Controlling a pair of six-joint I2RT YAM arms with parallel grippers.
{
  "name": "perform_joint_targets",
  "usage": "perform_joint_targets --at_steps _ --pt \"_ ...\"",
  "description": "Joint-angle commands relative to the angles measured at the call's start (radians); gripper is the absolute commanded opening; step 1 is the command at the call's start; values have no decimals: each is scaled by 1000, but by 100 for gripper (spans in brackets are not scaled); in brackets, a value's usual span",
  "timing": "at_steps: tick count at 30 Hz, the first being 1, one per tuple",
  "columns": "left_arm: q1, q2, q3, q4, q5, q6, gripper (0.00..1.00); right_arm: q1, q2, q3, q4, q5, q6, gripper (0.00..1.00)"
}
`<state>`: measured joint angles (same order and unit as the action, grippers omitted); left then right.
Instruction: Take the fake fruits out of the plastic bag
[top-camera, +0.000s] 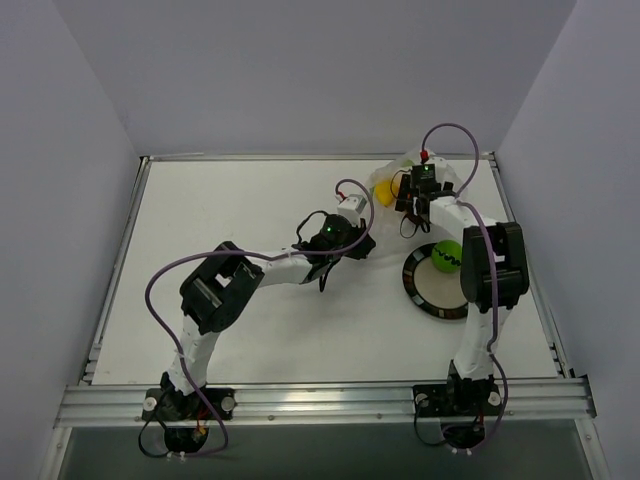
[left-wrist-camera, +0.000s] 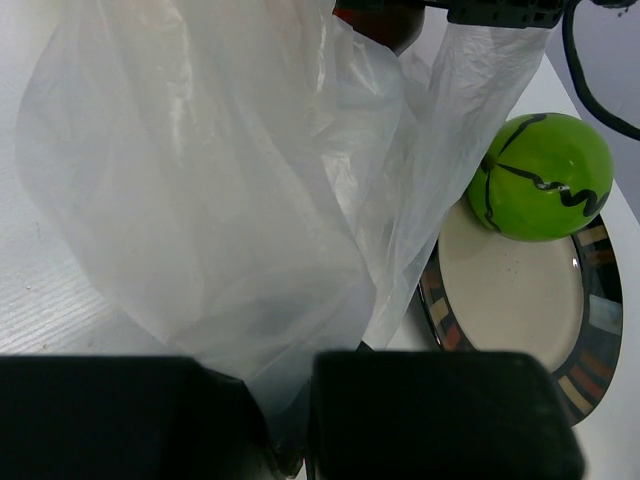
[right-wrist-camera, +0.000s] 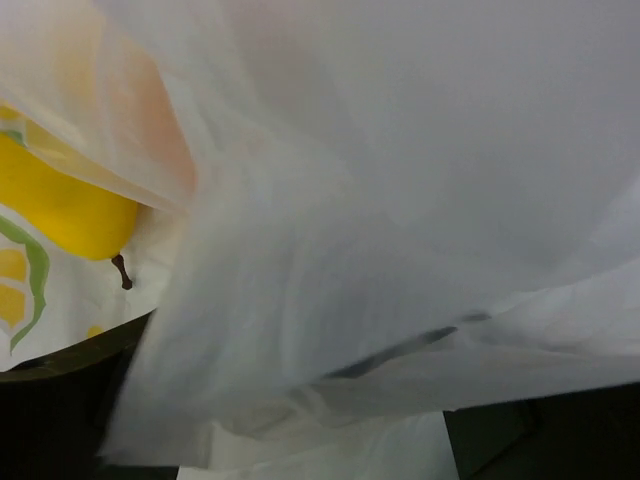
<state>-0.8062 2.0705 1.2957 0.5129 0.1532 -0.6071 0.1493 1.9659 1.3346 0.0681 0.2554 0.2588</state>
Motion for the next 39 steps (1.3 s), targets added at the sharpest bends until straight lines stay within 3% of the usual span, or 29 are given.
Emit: perform_joint_targets --at_steps 1,2,8,11,12,14,16,24,39 --pt "-8 -4 39 12 5 6 2 -16 44 24 -25 -39 11 80" --pt "-8 -3 39 12 5 6 2 -16 45 28 -25 -41 11 84" --pt "-8 7 47 9 11 4 2 -19 64 58 -16 -65 8 84" --pt "-8 4 42 9 6 6 2 -16 36 51 2 -67 16 70" --pt "-8 2 42 9 6 6 2 -16 22 41 24 -67 16 54" --pt "-8 0 43 9 5 7 2 -17 -7 29 24 -53 17 38" --pt "-8 0 45 9 5 6 2 -17 -50 11 25 -50 16 33" --pt "-8 -9 59 3 6 0 2 13 -269 -95 62 -97 34 33" --pt "-7 -9 117 2 8 -14 2 27 -623 -319 67 -403 149 34"
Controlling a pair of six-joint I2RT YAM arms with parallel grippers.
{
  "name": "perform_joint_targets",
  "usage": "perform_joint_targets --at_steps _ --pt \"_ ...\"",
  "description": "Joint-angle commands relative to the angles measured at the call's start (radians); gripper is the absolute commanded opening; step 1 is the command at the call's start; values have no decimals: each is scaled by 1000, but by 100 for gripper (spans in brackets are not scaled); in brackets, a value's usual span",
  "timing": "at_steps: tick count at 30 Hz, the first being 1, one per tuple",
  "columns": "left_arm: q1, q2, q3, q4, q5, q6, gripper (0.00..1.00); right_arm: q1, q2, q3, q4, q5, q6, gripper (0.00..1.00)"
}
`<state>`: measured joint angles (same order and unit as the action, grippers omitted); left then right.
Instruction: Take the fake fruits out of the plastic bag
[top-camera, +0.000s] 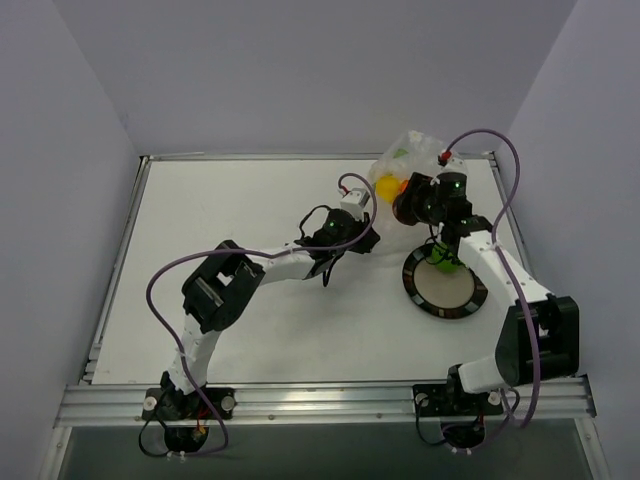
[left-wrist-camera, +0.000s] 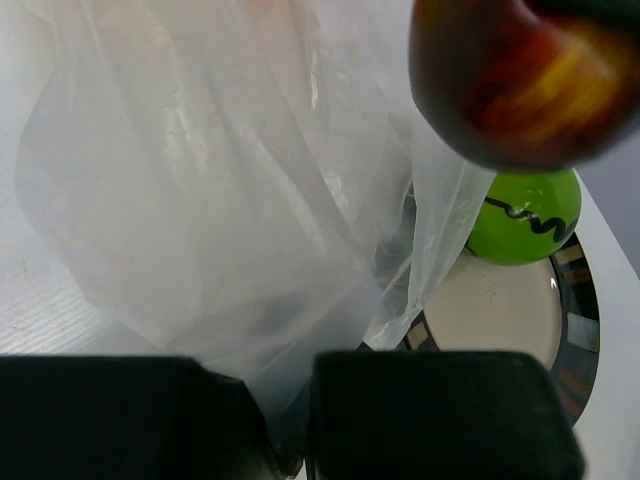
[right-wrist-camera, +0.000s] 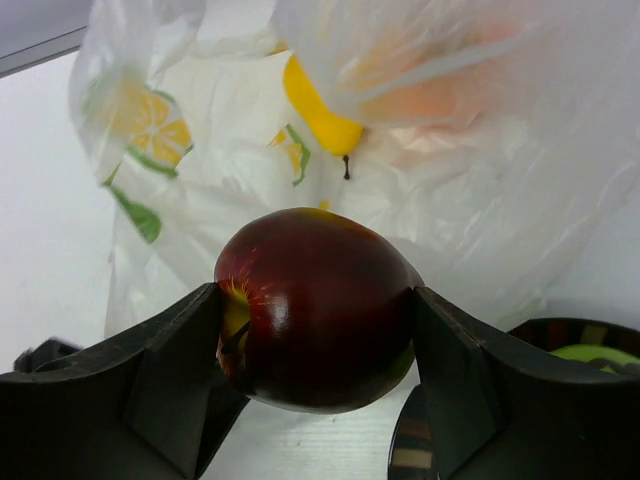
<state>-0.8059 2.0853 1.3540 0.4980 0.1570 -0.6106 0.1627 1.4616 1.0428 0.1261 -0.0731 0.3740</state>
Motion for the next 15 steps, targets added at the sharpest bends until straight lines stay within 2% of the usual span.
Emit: perform_joint_targets --at_steps 1,5,8,10,15 --pt "-7 -24 65 22 9 -11 2 18 -150 -67 10 -76 40 34" --pt "-4 -18 76 24 12 -11 2 40 -256 -136 -96 -33 74 33" --pt "-4 -19 74 27 9 -8 2 75 -302 -222 -196 85 100 33" --pt "-4 -24 71 27 4 -2 2 77 -342 -288 -209 153 143 34" --pt "-4 -31 56 34 13 0 3 84 -437 -434 -243 190 249 34"
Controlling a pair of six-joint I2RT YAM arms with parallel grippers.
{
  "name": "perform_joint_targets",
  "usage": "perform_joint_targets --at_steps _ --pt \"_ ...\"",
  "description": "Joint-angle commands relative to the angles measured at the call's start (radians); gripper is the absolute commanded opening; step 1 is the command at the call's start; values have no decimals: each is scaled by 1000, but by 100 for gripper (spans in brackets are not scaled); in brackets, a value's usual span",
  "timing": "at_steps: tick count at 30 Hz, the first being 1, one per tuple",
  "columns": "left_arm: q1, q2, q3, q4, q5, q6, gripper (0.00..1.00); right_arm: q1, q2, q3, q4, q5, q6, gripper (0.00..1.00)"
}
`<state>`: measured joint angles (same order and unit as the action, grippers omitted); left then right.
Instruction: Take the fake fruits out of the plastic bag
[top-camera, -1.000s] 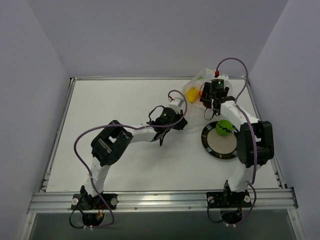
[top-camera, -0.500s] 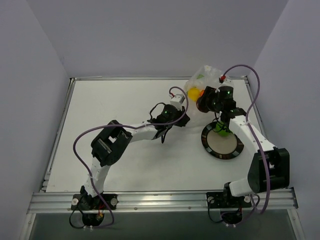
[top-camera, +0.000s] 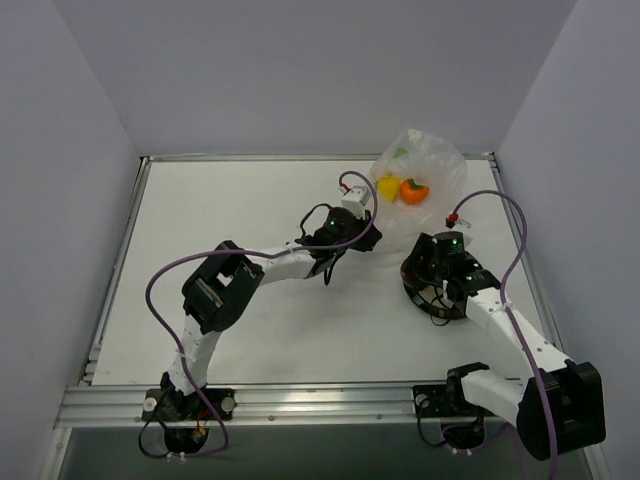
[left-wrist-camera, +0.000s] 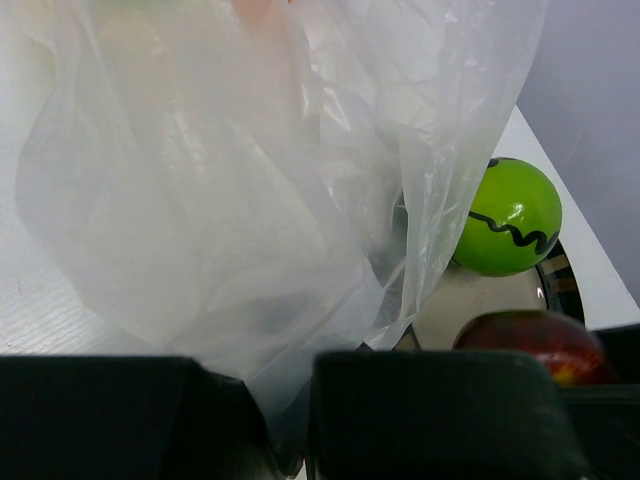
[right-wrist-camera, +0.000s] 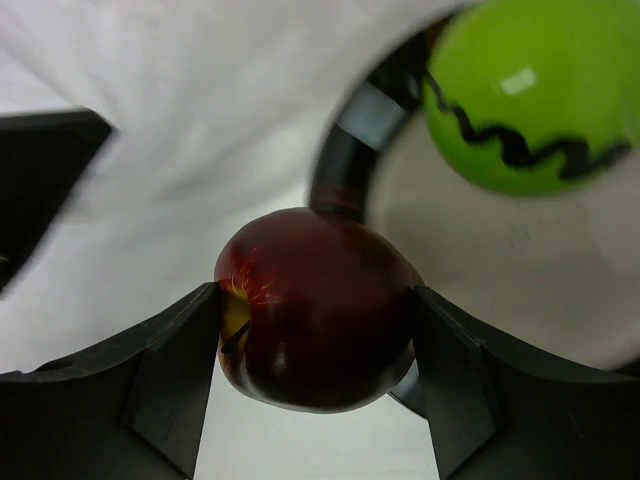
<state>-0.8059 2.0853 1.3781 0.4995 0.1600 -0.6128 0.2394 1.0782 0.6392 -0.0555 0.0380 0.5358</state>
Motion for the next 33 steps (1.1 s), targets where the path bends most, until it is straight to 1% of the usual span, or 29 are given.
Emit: perform_joint_targets --at_steps 1,5,11,12,13,15,16,18,19,24,26,27,28,29,30,31,33 --pt "-4 -31 32 34 10 2 2 23 -66 -41 -69 106 99 34" --pt "-6 -25 30 40 16 -2 3 29 -84 -76 -83 166 128 34" --pt "-6 -28 21 45 16 4 2 32 -14 -67 -86 313 118 36" --pt "-6 -30 19 45 16 5 2 34 -5 -61 -84 315 113 39" --pt "-6 -31 18 44 18 7 2 34 6 -56 -80 313 109 45" --pt "-6 -30 18 45 15 7 2 43 20 -47 -80 310 98 54" --pt "-6 -28 18 45 15 7 2 46 20 -35 -79 306 89 66" --pt "-7 -30 13 47 13 5 2 47 12 -16 -84 281 58 78" --pt "-7 -30 12 48 15 5 2 47 5 6 -93 272 50 81" --pt "-10 -27 -5 51 12 4 2 51 -64 115 -122 232 4 81" --pt "-12 -28 -13 57 7 4 2 54 -48 183 -119 182 -31 79" --pt "-12 -31 -30 72 -2 4 2 58 -32 204 -113 165 -36 67" --pt "-13 -33 -34 77 -2 1 2 76 -15 221 -80 145 -55 59" --pt "-15 -31 -37 80 -4 -2 2 87 30 252 -54 142 -68 47" --pt "-15 -31 -43 85 -2 -4 2 95 57 269 -29 140 -80 25" --pt "-16 -31 -48 89 -4 -4 2 101 87 287 20 140 -101 19" --pt "-19 -27 -56 96 -8 -5 2 107 187 338 84 170 -128 15"
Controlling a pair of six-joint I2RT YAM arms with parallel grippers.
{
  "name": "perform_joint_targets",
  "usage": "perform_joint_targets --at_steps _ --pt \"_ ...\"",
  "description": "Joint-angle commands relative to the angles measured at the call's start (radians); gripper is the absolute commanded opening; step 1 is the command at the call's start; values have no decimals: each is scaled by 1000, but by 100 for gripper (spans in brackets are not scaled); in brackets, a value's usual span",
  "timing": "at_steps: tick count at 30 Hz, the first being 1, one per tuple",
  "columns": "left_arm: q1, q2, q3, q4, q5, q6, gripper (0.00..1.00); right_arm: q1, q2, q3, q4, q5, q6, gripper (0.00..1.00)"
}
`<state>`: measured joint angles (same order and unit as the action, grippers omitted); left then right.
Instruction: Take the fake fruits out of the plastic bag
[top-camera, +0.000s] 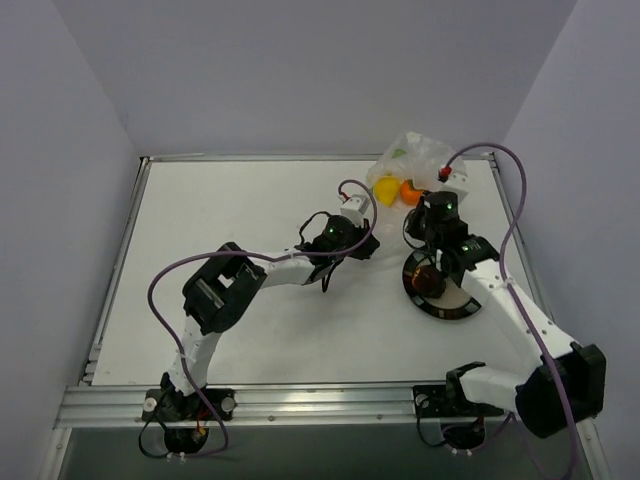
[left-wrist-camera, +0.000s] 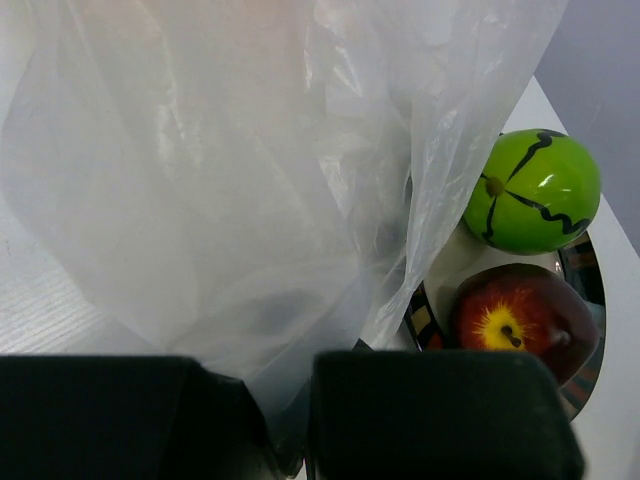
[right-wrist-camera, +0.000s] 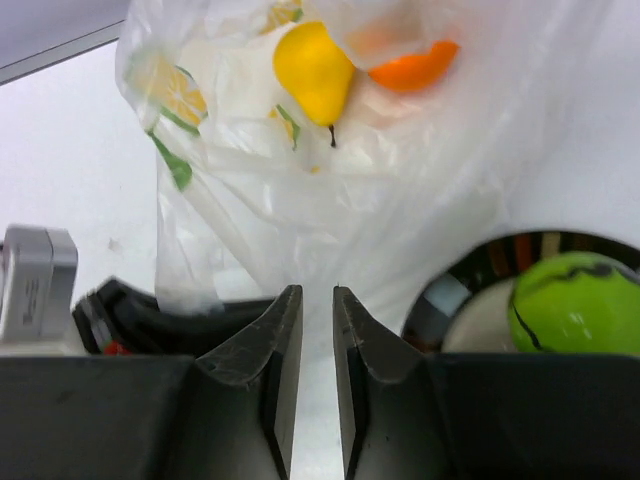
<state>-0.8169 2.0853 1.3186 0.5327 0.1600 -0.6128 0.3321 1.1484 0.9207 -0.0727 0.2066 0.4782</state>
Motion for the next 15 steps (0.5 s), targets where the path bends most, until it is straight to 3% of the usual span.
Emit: perform_joint_targets --at_steps 1,10,15 --pt "-10 -27 -4 64 -10 -7 2 13 195 78 138 26 -91 14" --pt "-14 -25 -18 78 -2 -21 2 -39 595 370 191 43 -178 19" --pt "-14 -36 -38 69 -30 -12 2 -94 726 475 192 50 -199 31"
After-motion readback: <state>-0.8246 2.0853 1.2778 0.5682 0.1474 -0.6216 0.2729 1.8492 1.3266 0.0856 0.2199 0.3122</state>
